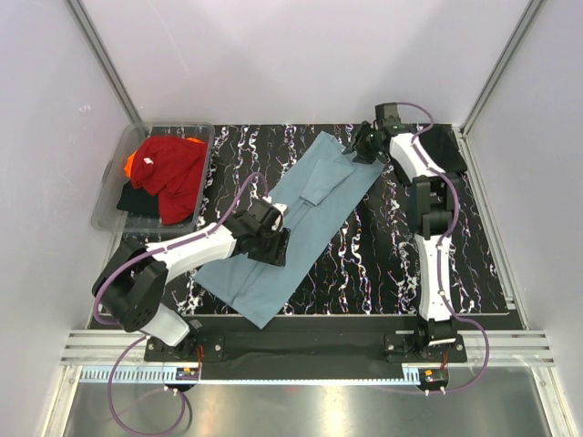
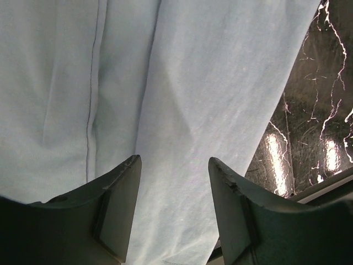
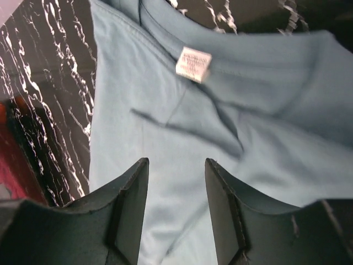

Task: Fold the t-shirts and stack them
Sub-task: Fold the tshirt

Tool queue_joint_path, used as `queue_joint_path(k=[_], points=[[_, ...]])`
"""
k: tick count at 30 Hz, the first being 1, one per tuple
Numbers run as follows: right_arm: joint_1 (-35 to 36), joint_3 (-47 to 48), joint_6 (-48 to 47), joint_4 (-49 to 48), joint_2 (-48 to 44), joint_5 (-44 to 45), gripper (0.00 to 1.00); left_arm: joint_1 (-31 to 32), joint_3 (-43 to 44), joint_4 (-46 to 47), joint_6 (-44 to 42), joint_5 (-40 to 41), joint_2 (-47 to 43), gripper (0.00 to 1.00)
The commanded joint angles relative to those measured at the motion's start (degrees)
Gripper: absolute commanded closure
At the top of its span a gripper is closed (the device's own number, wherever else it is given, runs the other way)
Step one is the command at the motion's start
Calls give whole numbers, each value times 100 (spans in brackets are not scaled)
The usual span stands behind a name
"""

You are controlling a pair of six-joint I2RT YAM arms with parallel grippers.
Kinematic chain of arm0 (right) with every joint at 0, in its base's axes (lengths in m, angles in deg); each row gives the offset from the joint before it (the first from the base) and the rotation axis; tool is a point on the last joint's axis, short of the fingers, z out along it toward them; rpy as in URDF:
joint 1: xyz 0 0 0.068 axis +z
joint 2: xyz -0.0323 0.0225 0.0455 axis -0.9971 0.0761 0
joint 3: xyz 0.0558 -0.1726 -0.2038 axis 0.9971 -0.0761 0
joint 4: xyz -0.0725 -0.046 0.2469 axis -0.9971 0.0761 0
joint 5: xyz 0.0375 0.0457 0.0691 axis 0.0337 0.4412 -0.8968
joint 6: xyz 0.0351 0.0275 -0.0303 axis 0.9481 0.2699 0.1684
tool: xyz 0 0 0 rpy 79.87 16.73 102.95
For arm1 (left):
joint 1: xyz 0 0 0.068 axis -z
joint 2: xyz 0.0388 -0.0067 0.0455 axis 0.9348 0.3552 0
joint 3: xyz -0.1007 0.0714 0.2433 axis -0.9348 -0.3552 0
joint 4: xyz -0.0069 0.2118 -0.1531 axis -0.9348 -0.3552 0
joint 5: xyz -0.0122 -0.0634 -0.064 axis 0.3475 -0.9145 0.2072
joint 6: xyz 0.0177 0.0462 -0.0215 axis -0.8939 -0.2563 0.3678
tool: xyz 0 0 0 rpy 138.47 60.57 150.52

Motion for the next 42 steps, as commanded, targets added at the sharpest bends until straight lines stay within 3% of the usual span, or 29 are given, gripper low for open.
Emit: queue_joint_path(k=[1, 6, 16, 25, 35, 42], points=[[-130, -543, 13, 203, -1117, 753, 47, 70, 145, 218, -105, -17, -177, 43], [-403, -1519, 171, 186, -1568, 1045, 48, 281, 5, 367, 79, -314, -396, 43], [-755, -1407, -58, 151, -954, 720, 64, 581, -418, 745, 361, -492, -221, 44], [-755, -230, -49, 142, 127, 430, 66, 581, -716, 737, 378, -324, -124, 44], [-983, 1738, 22, 792, 1367, 421, 80, 589, -1165, 771, 685, -306, 130, 44], [-1027, 2776, -163, 801, 1947, 157, 70, 721, -805, 1465, 1300, -1247, 166, 44]])
